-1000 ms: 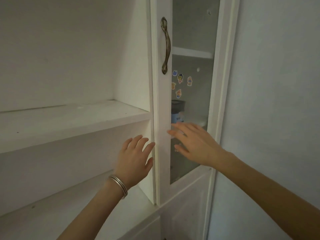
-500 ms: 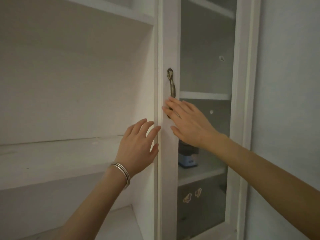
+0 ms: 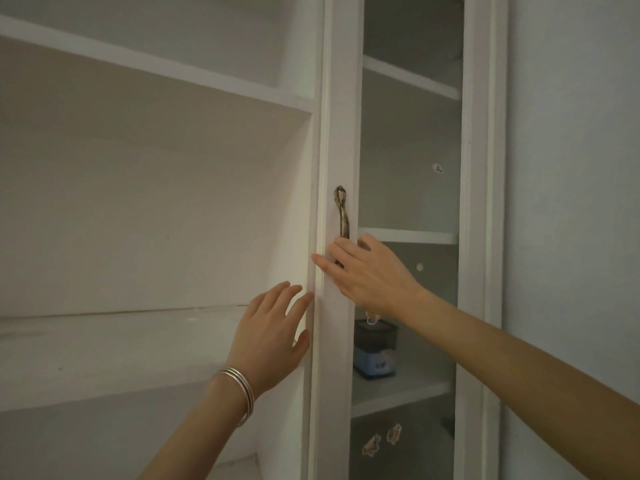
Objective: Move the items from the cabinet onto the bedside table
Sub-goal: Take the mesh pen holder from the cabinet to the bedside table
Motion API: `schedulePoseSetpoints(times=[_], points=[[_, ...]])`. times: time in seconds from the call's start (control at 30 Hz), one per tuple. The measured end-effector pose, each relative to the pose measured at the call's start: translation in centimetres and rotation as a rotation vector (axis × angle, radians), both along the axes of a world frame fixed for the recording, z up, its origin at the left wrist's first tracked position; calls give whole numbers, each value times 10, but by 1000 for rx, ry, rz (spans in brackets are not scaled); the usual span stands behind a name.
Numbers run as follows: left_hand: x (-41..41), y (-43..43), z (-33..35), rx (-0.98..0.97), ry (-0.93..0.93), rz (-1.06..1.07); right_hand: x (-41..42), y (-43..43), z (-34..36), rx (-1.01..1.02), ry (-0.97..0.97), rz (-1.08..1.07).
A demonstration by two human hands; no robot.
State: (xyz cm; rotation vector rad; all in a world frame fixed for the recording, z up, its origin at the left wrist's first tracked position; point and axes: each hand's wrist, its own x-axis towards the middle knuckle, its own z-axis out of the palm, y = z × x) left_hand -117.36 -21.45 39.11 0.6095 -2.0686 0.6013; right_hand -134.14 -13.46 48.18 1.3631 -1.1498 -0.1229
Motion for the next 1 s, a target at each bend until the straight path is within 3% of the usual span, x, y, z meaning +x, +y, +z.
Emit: schedulePoseSetpoints(times=[0.27,0.73,0.83,1.0], points=[[-1,-11,-17,89,-3,-55,15,-1,5,-35,-62,80],[22,-31,-19,115,-42,-134,44,-11,5,-7,-200,-229],[26,-21,-14,158,-56,-119,49,-10,9,21,-243,-219],[32,-6,-16,63,-32,-96,41,33,9,11,-232,-174]])
